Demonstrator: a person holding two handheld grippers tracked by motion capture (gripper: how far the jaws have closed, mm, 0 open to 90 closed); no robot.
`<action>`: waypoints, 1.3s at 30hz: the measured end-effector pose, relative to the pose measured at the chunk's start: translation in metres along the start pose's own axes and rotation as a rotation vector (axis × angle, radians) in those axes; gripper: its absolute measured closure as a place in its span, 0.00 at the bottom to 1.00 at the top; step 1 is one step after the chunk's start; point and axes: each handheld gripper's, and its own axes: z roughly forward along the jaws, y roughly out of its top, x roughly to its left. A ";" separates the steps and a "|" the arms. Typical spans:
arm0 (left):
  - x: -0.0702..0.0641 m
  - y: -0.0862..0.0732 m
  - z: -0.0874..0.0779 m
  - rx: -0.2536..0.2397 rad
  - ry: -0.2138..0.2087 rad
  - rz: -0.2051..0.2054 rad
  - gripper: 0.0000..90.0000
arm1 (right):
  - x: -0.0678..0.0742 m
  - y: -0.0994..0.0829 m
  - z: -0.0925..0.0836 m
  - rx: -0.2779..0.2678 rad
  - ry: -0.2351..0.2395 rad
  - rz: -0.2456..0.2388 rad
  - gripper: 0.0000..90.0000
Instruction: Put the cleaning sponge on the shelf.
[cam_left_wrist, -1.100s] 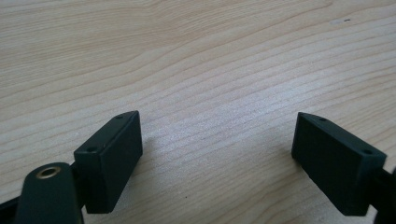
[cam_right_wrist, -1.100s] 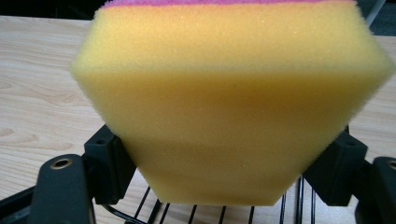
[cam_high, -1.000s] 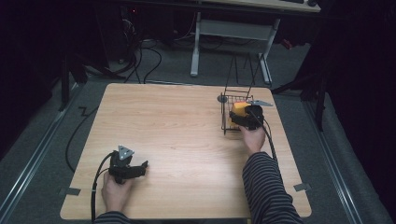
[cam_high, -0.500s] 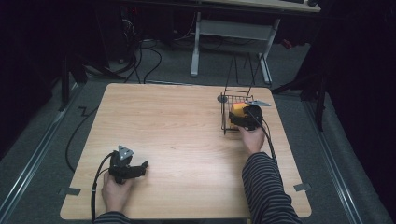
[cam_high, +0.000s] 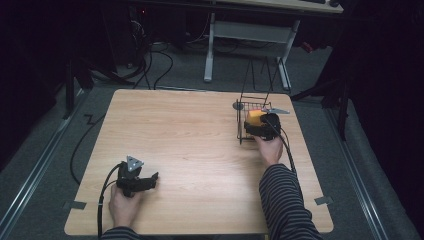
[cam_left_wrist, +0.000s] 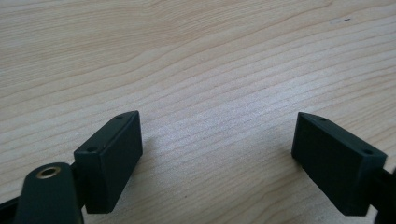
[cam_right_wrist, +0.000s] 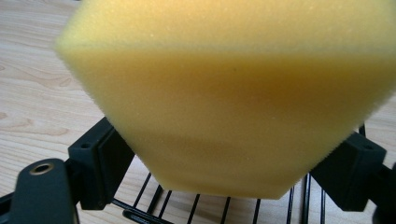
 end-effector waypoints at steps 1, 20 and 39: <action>0.000 0.000 0.000 0.000 0.000 0.000 0.19 | 0.000 0.000 0.000 0.000 0.001 -0.002 0.16; 0.000 0.000 0.000 0.000 0.000 0.000 0.19 | -0.004 0.000 -0.024 0.026 0.049 -0.001 0.02; 0.000 0.000 0.000 0.000 -0.001 0.000 0.19 | -0.002 -0.003 -0.063 -0.017 0.093 -0.032 0.04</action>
